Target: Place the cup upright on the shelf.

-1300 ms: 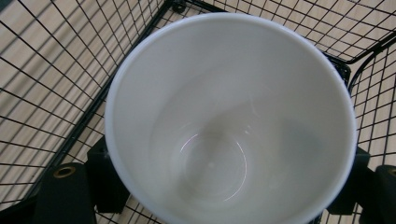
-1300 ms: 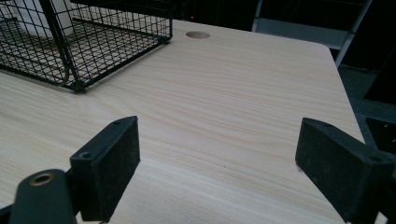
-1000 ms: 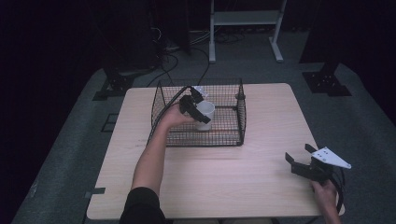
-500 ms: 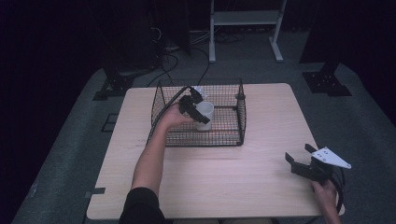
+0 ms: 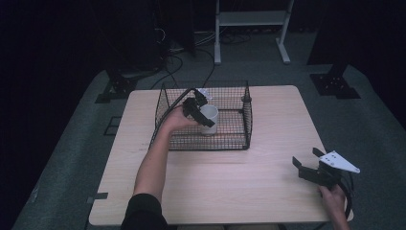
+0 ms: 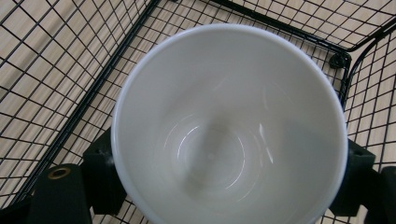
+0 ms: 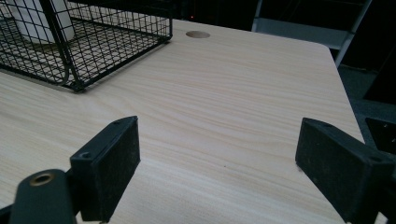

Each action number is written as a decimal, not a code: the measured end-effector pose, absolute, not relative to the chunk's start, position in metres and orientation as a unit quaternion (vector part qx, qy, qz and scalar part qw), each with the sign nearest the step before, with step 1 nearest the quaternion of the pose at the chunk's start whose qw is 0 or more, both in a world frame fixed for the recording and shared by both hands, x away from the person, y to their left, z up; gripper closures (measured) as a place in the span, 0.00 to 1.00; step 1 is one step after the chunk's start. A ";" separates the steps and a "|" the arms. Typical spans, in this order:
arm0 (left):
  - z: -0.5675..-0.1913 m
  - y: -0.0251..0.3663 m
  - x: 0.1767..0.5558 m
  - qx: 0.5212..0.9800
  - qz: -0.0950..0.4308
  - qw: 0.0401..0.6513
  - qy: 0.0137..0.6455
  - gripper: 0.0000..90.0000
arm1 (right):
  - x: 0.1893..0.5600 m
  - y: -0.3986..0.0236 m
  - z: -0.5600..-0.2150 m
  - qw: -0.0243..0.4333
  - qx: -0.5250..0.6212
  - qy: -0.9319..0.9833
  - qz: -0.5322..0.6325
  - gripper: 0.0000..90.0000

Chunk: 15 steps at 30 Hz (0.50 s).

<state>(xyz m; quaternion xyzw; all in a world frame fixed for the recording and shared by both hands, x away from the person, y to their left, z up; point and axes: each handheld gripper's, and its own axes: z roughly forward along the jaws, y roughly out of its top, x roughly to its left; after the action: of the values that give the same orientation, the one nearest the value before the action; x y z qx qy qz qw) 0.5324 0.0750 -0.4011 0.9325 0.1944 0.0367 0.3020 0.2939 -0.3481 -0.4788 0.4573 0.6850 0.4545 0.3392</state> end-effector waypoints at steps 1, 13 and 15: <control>-0.401 0.075 0.532 0.932 0.037 0.303 0.195 0.19 | 0.294 -0.348 -0.479 0.339 0.457 0.685 0.454 0.15; -0.384 0.079 0.523 0.927 0.057 0.313 0.198 0.07 | 0.294 -0.348 -0.479 0.339 0.457 0.685 0.455 0.15; -0.381 0.080 0.521 0.926 0.061 0.316 0.198 0.07 | 0.294 -0.348 -0.479 0.339 0.457 0.685 0.455 0.15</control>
<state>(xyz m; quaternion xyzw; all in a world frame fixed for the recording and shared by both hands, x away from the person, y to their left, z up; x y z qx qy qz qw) 0.5210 0.0804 -0.3812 0.9259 0.1981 0.0611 0.3159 0.2938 -0.3481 -0.4788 0.4570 0.6849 0.4551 0.3391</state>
